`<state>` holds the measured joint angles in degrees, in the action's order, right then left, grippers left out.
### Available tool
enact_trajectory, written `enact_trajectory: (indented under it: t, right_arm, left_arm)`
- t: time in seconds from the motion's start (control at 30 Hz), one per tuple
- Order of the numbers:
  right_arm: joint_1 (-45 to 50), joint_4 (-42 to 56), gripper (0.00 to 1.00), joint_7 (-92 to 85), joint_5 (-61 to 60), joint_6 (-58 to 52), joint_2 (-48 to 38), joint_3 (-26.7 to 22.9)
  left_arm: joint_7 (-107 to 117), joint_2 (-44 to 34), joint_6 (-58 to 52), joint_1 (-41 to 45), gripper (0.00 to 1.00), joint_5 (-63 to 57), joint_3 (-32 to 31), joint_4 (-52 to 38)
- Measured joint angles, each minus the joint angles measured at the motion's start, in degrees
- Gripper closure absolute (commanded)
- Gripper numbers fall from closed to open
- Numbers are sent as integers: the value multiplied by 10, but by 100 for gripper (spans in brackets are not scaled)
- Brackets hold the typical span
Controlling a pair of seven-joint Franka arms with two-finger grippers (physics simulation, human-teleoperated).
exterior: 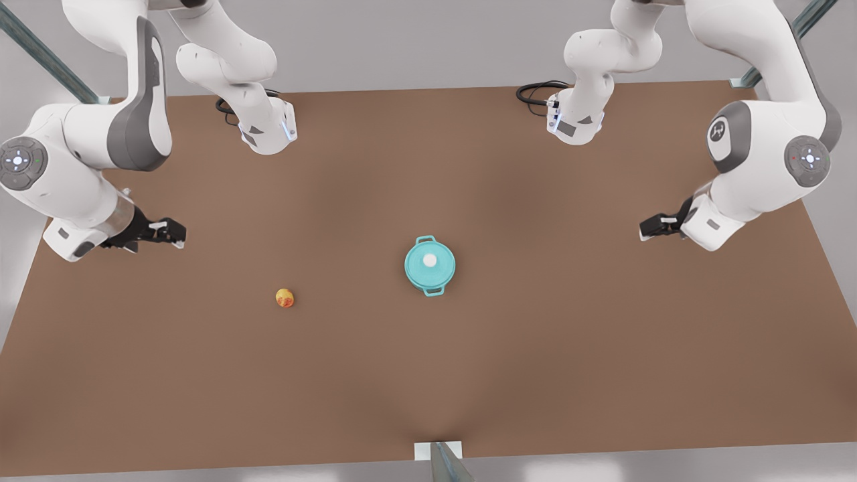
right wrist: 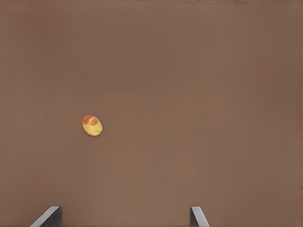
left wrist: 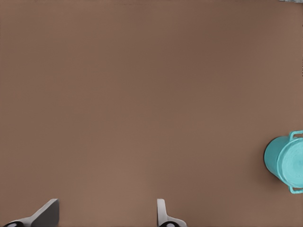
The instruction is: Open the pot lid and put the potato into the pot
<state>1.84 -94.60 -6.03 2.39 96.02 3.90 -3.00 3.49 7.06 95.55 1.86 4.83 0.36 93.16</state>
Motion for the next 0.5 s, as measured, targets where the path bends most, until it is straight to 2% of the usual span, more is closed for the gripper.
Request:
enact_trajectory:
  t: [0.07,0.17,0.23,0.33,0.43,0.5]
  right_arm:
    - [1,0,0,-5,0,7,1,0]
    - [-1,0,0,-12,1,13,1,11]
    - [7,10,0,-16,0,13,1,22]
    - [65,23,0,-22,-1,6,5,27]
    - [126,25,0,-27,0,4,34,34]
    - [135,32,0,-29,0,10,75,38]
  left_arm:
    - [-1,1,12,-5,0,2,-3,-2]
    - [11,28,19,-1,0,-8,-79,-43]
    - [40,95,22,107,0,-26,-111,-103]
    - [108,201,33,259,0,-72,-122,-180]
    - [187,257,60,330,0,-96,-123,-218]
    - [238,280,80,355,0,-103,-123,-215]
